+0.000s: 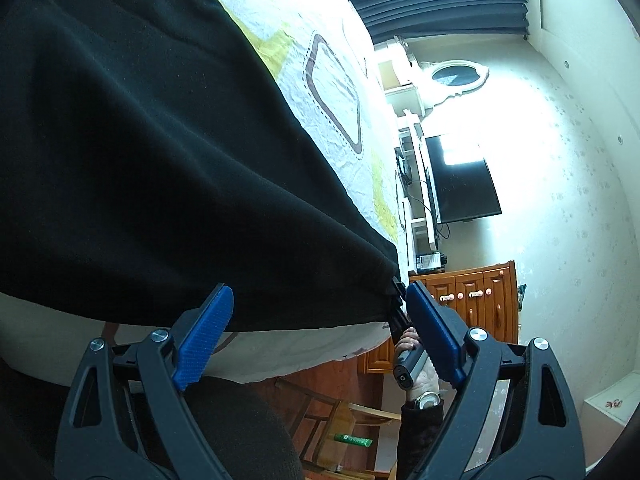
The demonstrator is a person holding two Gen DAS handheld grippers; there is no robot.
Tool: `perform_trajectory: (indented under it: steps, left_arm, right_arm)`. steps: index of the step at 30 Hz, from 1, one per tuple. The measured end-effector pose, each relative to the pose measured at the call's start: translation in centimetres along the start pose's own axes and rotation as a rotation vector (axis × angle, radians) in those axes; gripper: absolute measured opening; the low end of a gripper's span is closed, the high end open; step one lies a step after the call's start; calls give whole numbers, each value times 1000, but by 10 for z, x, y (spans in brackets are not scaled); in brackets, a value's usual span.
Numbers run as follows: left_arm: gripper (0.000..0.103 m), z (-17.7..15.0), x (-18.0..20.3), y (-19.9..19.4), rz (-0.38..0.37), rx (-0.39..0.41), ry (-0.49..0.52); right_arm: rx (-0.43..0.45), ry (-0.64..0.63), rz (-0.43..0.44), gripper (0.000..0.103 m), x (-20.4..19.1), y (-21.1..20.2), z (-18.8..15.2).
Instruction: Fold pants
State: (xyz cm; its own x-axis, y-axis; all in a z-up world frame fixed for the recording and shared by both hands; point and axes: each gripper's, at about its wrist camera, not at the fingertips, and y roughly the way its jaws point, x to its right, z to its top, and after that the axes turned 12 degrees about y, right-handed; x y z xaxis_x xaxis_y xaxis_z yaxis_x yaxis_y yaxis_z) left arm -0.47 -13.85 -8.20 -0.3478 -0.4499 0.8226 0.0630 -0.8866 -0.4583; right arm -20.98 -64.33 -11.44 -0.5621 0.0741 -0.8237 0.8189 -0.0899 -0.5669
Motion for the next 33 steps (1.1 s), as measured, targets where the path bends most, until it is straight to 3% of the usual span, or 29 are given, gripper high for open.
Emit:
perform_trajectory:
  steps: [16, 17, 18, 20, 23, 25, 28, 31, 33]
  left_arm:
    - [86, -13, -23, -10, 58, 105, -119]
    - [76, -12, -22, -11, 76, 115, -124]
    - [58, -11, -21, -11, 98, 116, -127]
    - [39, -7, -21, -8, 135, 101, -140]
    - [32, -10, -31, -6, 159, 83, -205]
    - [32, -11, -32, -1, 153, 81, -246]
    - [44, -11, -28, 4, 163, 100, -271]
    - [45, -6, -20, 5, 184, 82, -219]
    - [21, -6, -21, 4, 203, 68, -203]
  right_arm:
    - [-17, 37, 54, 10, 17, 0, 1]
    - [-14, 38, 59, 10, 18, 0, 0]
    - [-11, 39, 64, 10, 19, 0, 0]
    - [-7, 39, 76, 10, 21, -1, -1]
    - [-14, 24, 90, 10, 22, 0, -2]
    - [-22, 16, 107, 20, 22, 2, -3]
    - [-18, 7, 106, 25, 18, 1, -5]
    - [-10, -26, 77, 23, 13, 1, -6]
    - [-8, -42, 67, 15, 12, 1, -7]
